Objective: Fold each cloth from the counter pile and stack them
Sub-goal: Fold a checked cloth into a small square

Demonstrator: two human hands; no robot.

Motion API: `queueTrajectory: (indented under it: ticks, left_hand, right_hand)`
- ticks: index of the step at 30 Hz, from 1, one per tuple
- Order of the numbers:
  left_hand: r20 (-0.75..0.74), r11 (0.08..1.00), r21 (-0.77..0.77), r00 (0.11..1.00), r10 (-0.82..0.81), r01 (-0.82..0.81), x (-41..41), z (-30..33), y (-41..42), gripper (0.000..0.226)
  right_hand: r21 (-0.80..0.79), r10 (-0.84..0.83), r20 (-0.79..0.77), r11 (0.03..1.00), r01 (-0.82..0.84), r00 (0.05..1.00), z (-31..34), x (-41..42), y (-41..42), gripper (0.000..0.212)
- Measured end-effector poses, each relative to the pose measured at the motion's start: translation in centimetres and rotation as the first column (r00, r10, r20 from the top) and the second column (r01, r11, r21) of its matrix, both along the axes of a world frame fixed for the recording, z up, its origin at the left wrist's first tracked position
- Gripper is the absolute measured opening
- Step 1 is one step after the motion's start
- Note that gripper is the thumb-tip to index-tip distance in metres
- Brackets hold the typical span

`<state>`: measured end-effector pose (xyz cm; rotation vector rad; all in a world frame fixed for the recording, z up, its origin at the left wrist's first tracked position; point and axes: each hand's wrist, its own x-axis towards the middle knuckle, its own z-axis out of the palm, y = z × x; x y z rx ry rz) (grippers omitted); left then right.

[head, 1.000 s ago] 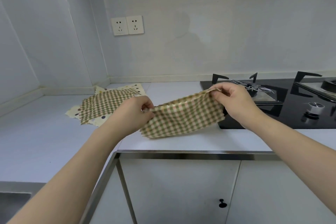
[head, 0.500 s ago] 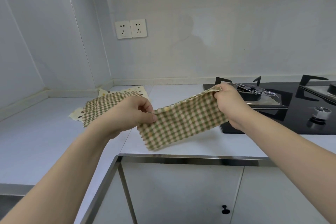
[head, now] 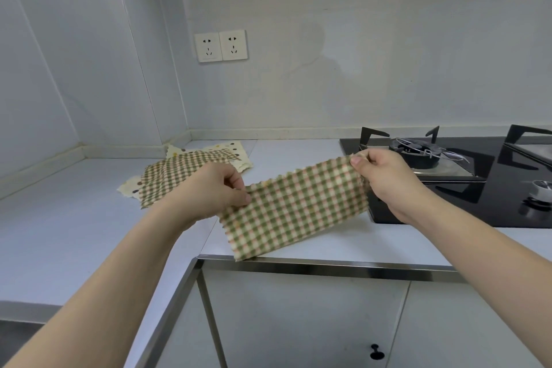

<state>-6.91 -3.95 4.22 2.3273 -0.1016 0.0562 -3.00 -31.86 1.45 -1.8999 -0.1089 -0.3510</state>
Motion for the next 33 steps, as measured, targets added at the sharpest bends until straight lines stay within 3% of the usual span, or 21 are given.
queueTrajectory:
  ticks: [5, 10, 14, 17, 22, 25, 29, 31, 33]
  left_hand:
    - [-0.09, 0.979, -0.188, 0.991, -0.102, 0.083, -0.2, 0.3, -0.1, 0.02]
    - [-0.128, 0.914, -0.389, 0.975, -0.179, 0.117, -0.3, 0.4, -0.2, 0.008]
    - [-0.053, 0.934, -0.355, 0.996, -0.072, 0.048, 0.3, -0.2, -0.4, 0.008]
    - [0.045, 0.945, -0.327, 0.999, 0.026, -0.01, 0.9, -0.8, -0.3, 0.011]
    - [0.111, 0.97, -0.225, 0.986, 0.12, -0.093, 1.7, -1.6, 0.6, 0.02]
    - [0.063, 0.96, -0.26, 0.99, 0.125, -0.105, 1.9, -2.0, 1.0, 0.014]
    - [0.041, 0.973, -0.191, 0.99, 0.139, -0.128, 2.2, -2.5, 1.6, 0.01]
    - [0.045, 0.977, -0.16, 0.987, 0.153, -0.144, 2.2, -2.6, 1.7, 0.01]
    - [0.044, 0.978, -0.156, 0.988, 0.15, -0.141, 2.2, -2.7, 1.7, 0.01]
  right_hand:
    - [-0.127, -0.057, 0.087, 0.99, 0.068, 0.995, 0.3, 0.1, 0.0, 0.022]
    - [-0.147, -0.099, 0.091, 0.983, 0.111, 0.991, 0.7, 0.2, 0.0, 0.026]
    - [-0.03, -0.113, 0.039, 0.993, 0.114, 0.993, 1.0, 0.9, 0.5, 0.03]
    - [0.097, -0.014, -0.07, 0.995, 0.02, 0.997, 1.0, 1.7, 1.1, 0.027]
    - [0.087, 0.057, -0.027, 0.995, -0.054, 0.998, -0.5, 2.7, 1.7, 0.021]
    - [0.111, 0.077, -0.057, 0.991, -0.07, 0.995, -1.4, 2.8, 1.8, 0.023]
    - [-0.027, 0.191, -0.243, 0.979, -0.203, 0.951, -3.5, 2.3, 1.7, 0.022]
    - [-0.246, 0.236, -0.227, 0.925, -0.29, 0.945, -4.4, 1.7, 1.6, 0.041]
    - [-0.501, 0.283, -0.157, 0.803, -0.323, 0.946, -5.1, 1.2, 1.8, 0.061]
